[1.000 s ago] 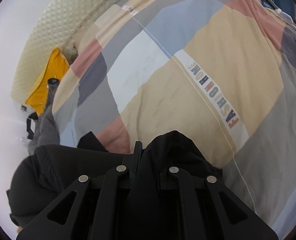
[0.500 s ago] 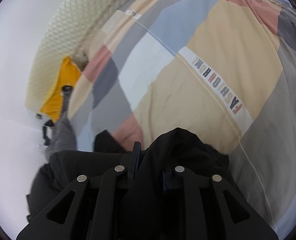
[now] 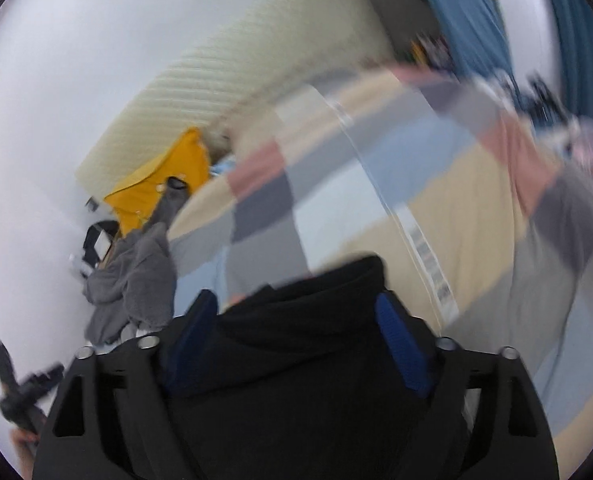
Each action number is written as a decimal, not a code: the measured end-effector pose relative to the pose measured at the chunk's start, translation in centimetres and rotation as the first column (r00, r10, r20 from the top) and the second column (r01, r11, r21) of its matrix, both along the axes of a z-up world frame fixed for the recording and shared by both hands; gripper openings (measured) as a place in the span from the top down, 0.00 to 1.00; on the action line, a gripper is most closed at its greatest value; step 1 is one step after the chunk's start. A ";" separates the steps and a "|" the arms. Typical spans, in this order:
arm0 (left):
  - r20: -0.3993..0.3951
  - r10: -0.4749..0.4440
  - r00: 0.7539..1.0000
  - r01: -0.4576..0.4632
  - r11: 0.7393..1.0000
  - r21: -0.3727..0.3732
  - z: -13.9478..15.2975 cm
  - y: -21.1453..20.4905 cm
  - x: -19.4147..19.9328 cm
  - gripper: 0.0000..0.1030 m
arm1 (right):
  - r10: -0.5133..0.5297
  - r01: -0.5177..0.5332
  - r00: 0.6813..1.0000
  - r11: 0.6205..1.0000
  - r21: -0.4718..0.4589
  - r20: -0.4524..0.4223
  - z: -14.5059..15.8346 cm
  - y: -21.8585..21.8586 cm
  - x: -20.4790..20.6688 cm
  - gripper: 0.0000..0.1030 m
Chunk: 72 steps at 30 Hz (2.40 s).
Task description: Fold large clothes
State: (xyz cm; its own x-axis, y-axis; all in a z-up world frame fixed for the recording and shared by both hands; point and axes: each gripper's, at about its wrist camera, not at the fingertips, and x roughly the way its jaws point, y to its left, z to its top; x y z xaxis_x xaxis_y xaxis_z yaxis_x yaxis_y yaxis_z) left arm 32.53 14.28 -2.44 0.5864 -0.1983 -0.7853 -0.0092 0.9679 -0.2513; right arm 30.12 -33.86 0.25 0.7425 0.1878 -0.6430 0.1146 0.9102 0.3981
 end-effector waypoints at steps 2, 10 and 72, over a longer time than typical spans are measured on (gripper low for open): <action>0.065 -0.078 0.995 0.079 0.997 -0.002 1.1 -2.8 -0.9 0.07 | 0.041 -0.039 0.999 0.994 -0.102 0.021 0.1 3.1 -0.4 0.18; 0.078 -0.194 0.978 0.175 0.963 0.204 -4.8 -12.8 -0.9 0.04 | 0.142 -0.153 0.988 0.961 -0.229 -0.064 -9.5 9.8 -1.0 0.18; 0.242 -0.033 0.970 -0.040 0.956 0.290 -12.7 -7.5 -0.3 0.00 | 0.289 -0.269 0.957 0.923 -0.274 0.033 -15.5 9.3 2.6 0.02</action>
